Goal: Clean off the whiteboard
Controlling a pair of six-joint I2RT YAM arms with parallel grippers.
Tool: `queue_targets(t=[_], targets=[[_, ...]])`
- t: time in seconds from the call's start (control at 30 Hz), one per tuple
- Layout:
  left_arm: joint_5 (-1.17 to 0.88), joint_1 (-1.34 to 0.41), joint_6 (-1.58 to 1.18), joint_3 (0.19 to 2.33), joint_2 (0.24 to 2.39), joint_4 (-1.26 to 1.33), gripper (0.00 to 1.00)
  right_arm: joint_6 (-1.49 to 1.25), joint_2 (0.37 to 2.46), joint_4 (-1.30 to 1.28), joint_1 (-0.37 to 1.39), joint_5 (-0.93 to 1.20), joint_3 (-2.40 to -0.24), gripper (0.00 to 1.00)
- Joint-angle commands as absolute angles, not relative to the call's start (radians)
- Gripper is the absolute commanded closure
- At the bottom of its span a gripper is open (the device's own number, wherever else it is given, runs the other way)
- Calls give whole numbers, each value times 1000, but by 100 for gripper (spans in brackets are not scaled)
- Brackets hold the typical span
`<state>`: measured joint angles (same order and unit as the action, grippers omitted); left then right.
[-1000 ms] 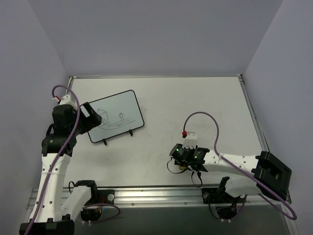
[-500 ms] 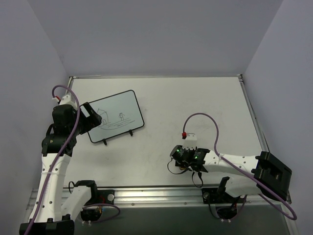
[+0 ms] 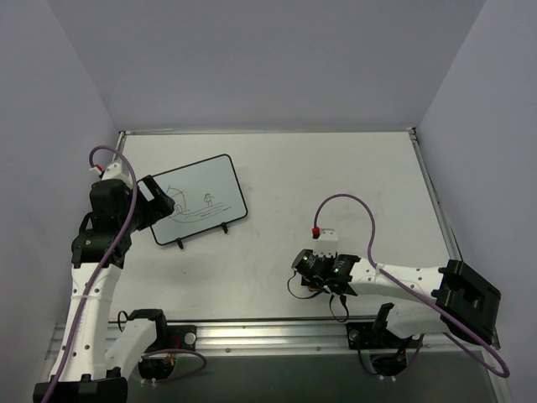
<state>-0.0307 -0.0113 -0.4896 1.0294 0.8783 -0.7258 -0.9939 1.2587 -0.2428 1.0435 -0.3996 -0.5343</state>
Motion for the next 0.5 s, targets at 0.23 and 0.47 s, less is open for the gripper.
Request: queue_targets(t=[0.23, 0.47], targets=[[-9, -8, -483, 1068, 868, -733, 6, -1003, 1258, -279, 1054, -407, -528, 78], [142, -5, -518, 1081, 865, -785, 6, -991, 1235, -294, 1058, -416, -587, 87]])
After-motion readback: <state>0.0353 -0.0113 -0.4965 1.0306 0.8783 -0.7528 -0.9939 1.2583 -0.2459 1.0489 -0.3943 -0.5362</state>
